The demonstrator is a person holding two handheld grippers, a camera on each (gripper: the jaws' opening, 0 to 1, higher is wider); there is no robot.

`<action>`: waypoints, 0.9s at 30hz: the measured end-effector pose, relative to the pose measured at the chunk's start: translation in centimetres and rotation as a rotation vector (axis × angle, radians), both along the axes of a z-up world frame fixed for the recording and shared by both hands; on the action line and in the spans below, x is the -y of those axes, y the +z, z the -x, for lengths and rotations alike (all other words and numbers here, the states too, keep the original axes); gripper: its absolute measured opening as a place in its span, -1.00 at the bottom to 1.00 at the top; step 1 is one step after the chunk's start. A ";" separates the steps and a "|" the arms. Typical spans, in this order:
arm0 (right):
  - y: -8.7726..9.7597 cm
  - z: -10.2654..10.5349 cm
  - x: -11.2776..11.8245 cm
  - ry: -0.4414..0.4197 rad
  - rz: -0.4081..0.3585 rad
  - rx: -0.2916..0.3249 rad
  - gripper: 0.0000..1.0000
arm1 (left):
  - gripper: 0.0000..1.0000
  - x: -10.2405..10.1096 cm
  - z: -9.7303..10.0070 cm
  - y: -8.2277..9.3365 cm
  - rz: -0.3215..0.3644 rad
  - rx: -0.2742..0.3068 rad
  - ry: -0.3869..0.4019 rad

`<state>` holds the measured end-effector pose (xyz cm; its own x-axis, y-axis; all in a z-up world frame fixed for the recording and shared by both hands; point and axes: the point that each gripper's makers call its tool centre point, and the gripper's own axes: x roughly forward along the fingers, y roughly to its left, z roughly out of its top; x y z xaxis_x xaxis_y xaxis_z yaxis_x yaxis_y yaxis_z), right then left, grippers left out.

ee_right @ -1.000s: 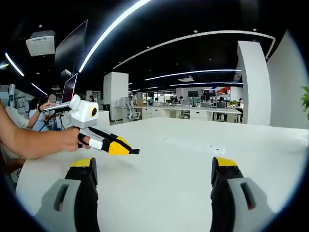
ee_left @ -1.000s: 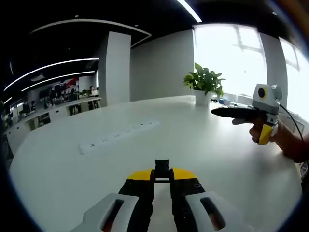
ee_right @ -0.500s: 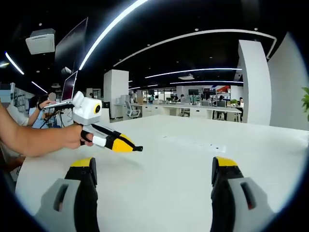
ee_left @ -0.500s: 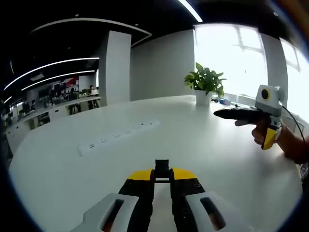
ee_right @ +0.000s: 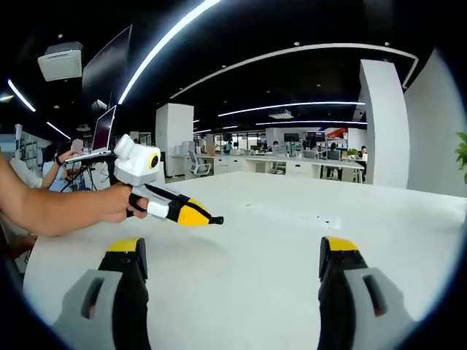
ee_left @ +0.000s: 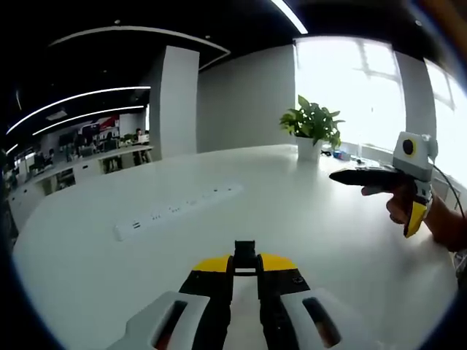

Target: Snap the two parts of the plastic buckle together until the buckle closes and remains connected.

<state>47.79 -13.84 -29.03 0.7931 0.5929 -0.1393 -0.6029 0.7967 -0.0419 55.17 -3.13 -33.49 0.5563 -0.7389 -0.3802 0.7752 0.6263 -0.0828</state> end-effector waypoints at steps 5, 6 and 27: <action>0.2 0.1 -0.1 0.002 -0.001 0.007 0.98 | -0.81 0.3 -0.6 -0.1 -0.004 -0.001 0.002; 0.3 0.1 -0.1 0.002 -0.002 0.011 0.98 | -0.81 0.3 -0.7 -0.1 -0.005 -0.001 0.001; -0.2 0.0 -0.2 0.006 -0.002 0.001 0.98 | -0.81 1.5 -3.5 -1.3 -0.045 -0.009 0.007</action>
